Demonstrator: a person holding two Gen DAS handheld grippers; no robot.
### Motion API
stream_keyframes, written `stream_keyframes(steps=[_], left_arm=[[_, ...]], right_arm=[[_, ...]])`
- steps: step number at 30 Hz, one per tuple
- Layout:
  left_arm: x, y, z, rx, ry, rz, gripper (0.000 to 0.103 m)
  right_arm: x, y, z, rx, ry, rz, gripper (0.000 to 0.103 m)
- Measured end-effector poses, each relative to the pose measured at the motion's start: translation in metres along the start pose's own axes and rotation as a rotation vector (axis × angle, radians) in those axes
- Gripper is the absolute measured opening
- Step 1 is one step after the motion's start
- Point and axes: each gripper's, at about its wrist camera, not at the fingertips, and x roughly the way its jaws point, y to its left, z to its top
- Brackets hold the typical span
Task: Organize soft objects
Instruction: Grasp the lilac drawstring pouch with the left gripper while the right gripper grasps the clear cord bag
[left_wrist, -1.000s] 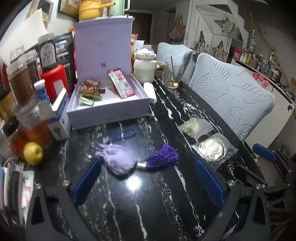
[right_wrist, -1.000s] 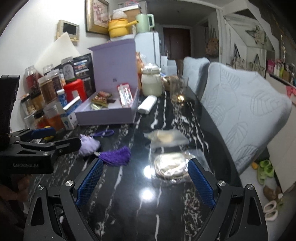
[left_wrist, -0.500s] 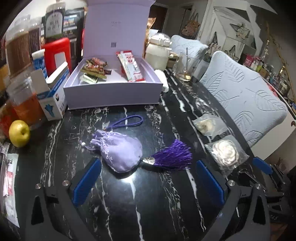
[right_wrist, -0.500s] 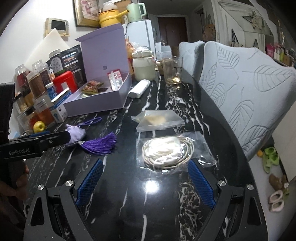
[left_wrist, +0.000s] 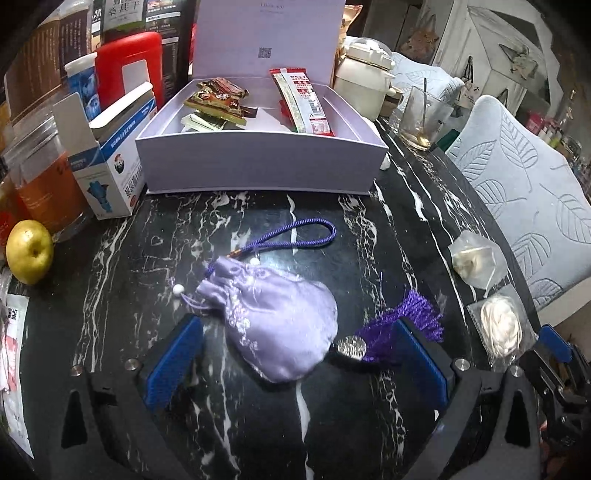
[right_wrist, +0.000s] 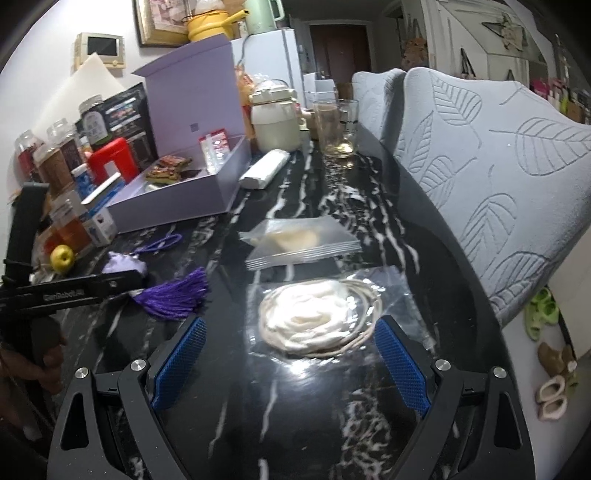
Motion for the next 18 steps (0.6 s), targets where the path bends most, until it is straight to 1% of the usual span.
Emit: stream_keyframes(steps=[3, 6, 9, 13, 16, 18], left_arm=[[0.002, -0.003, 0.002, 0.009, 0.004, -0.006, 0.103], [0.003, -0.003, 0.005, 0.004, 0.004, -0.003, 0.103], [0.004, -0.002, 0.009, 0.0, 0.001, 0.007, 0.103], [0.006, 0.002, 0.011, -0.015, 0.009, 0.006, 0.103], [0.009, 0.004, 0.012, -0.034, 0.025, -0.001, 0.103], [0.01, 0.006, 0.012, -0.041, 0.031, -0.01, 0.103]], right_arm=[[0.006, -0.007, 0.003, 0.018, 0.017, -0.028, 0.094], [0.019, -0.012, 0.007, 0.03, 0.07, -0.023, 0.103], [0.029, -0.013, 0.011, 0.021, 0.12, -0.028, 0.103], [0.04, -0.009, 0.016, -0.034, 0.145, -0.048, 0.103], [0.056, -0.011, 0.017, -0.029, 0.21, -0.083, 0.103], [0.06, -0.012, 0.017, -0.039, 0.207, -0.095, 0.103]])
